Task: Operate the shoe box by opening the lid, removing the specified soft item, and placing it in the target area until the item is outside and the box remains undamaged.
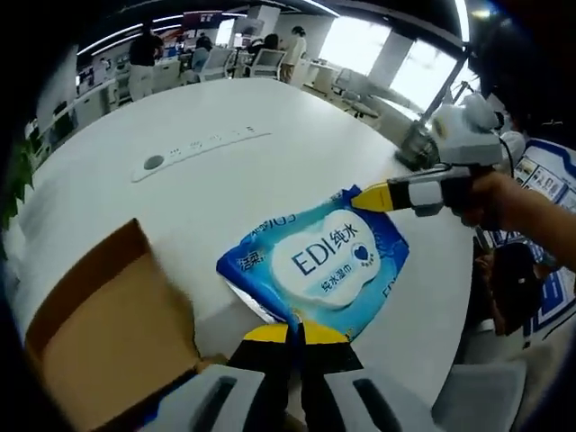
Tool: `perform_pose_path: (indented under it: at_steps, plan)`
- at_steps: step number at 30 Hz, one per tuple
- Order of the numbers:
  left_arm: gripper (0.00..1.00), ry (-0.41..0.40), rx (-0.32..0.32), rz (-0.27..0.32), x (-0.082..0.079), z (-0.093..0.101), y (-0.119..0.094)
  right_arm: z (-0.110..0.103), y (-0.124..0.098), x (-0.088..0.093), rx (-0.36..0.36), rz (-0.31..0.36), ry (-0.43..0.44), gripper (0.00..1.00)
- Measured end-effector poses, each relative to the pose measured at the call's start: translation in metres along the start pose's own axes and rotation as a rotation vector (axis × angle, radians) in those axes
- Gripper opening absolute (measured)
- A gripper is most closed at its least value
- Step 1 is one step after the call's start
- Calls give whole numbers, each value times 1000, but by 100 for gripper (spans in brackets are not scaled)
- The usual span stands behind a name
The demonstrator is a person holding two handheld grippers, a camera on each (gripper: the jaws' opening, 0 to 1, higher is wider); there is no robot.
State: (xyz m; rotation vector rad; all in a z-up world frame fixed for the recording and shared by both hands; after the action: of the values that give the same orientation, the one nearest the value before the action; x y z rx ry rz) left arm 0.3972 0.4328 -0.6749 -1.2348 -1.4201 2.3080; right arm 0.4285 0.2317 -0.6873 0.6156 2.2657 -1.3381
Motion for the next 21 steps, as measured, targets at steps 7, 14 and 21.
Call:
perform_pose_path:
  at_steps: [7,14,21]
  plan:
    - [1,15,-13,-21,3,-3,3,1,8,3,-3,-18,-4,0]
    - [1,33,-20,-39,4,-4,7,4,14,6,1,-29,5,0]
    - [1,58,-29,-53,3,-3,7,5,16,8,5,-37,8,0]
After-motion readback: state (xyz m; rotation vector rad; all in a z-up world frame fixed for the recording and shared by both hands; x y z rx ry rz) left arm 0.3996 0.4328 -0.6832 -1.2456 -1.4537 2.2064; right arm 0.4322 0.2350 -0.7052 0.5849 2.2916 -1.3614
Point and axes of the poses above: the point that each gripper's makers call its tool centre point, and the gripper's own axes: y roughly forward along the fingers, z roughly to its right, x roughly out of its underside, the point moved 7 cm from there along -y, roughly backward along the fingers, and after that the axes turned 6 degrees about y, right-handed, at the moved point
